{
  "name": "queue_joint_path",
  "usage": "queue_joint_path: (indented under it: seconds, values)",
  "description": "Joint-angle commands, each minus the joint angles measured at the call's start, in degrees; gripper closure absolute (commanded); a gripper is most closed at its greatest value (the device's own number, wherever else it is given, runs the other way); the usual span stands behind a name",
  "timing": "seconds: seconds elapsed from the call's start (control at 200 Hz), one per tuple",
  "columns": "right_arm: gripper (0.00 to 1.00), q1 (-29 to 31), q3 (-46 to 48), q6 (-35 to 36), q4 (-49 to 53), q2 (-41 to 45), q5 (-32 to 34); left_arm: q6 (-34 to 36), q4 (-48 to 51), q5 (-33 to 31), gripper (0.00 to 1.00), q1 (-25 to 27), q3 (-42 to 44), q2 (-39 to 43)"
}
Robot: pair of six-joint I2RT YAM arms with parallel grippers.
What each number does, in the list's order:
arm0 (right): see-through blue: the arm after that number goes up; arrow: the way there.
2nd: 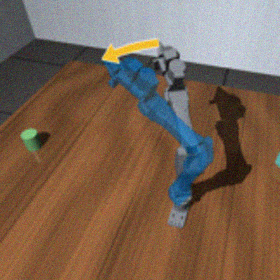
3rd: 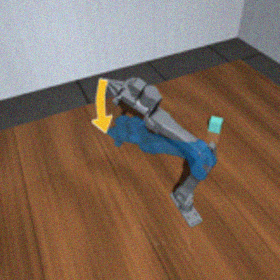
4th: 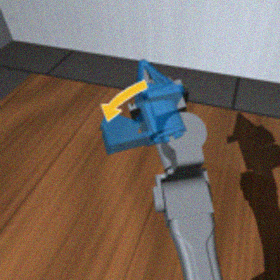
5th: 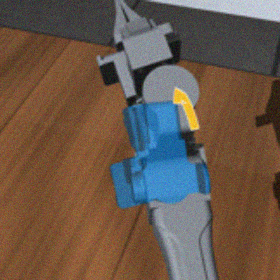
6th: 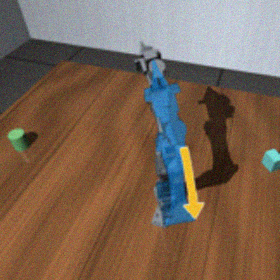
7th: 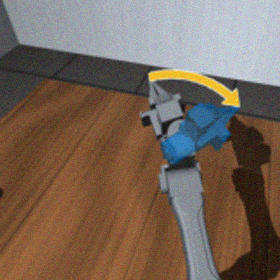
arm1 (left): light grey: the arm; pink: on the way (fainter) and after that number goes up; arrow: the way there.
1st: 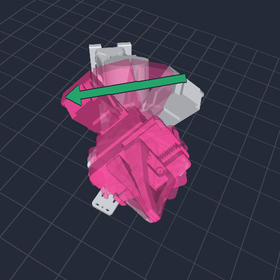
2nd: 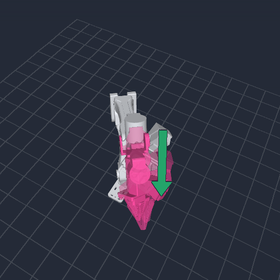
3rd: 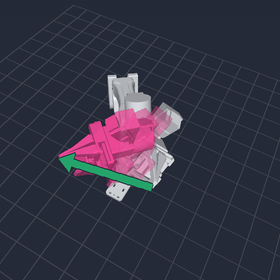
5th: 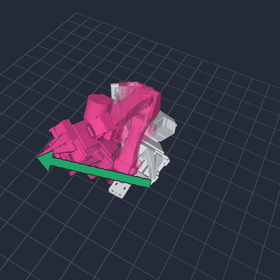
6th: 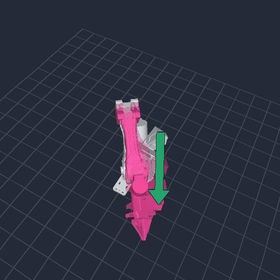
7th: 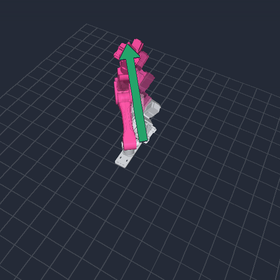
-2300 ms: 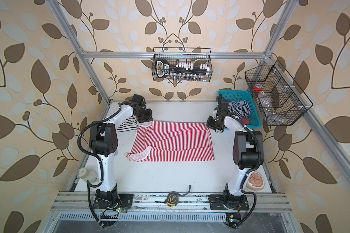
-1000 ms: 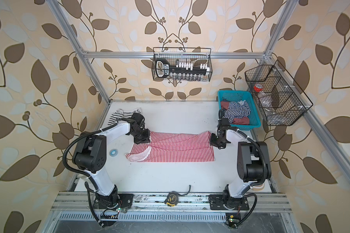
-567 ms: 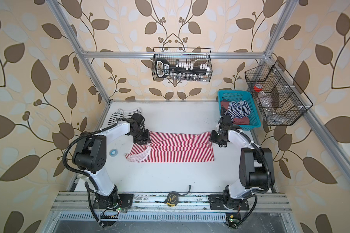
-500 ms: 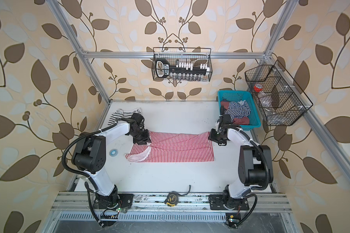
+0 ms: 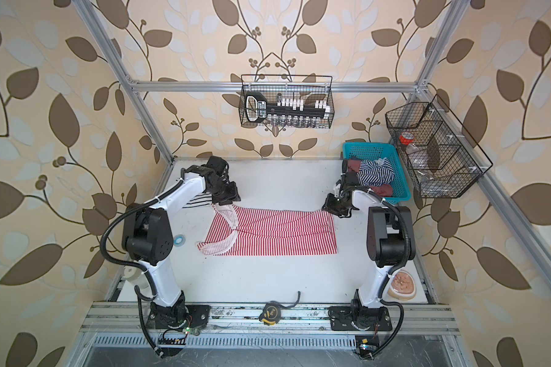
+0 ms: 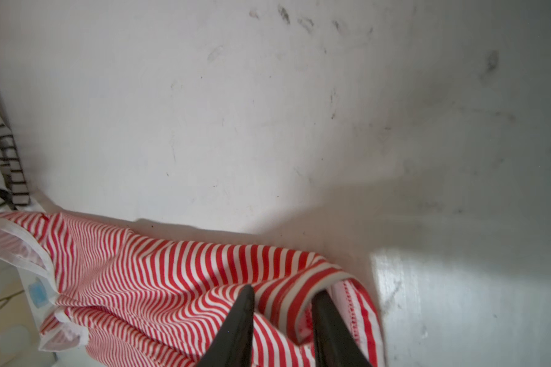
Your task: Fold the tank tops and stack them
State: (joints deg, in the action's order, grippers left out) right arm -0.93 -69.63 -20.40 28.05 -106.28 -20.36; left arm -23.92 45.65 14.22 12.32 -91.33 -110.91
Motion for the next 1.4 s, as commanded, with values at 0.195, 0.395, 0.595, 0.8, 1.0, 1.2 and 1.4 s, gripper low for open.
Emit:
queue_joint_path:
  seconds: [0.195, 0.395, 0.595, 0.8, 1.0, 1.2, 1.4]
  values:
    - [0.93, 0.0, -0.3, 0.7, -0.5, -1.5, -1.0, 1.1, 2.7, -6.0, 0.6, -5.8, -4.4, -6.1]
    - [0.98, 0.0, 1.1, 1.1, -0.8, -1.6, -0.3, 0.7, 1.7, -8.5, 0.67, -7.6, 0.0, -4.2]
    - [1.0, -0.1, 2.7, 1.3, -1.1, -2.1, 0.7, -0.6, 0.0, -10.2, 0.75, -8.5, 5.5, -2.4]
    - [1.0, -1.0, 4.3, 1.4, -1.0, -1.7, 3.1, -1.3, -0.8, -13.6, 0.75, -9.1, 6.1, -2.0]
    - [1.0, -2.5, 5.3, 0.9, -1.0, -1.0, 4.4, -1.9, -2.0, -14.0, 0.76, -9.5, 5.3, -3.0]
    - [0.79, -2.8, 4.5, 0.9, -1.1, -0.3, 2.8, -2.8, -4.1, -9.2, 0.65, -9.5, 5.5, -2.0]
    - [0.62, -1.7, 4.9, 0.5, -1.3, 3.8, 1.3, -3.6, -5.5, -4.8, 0.59, -9.2, 6.3, 3.1]
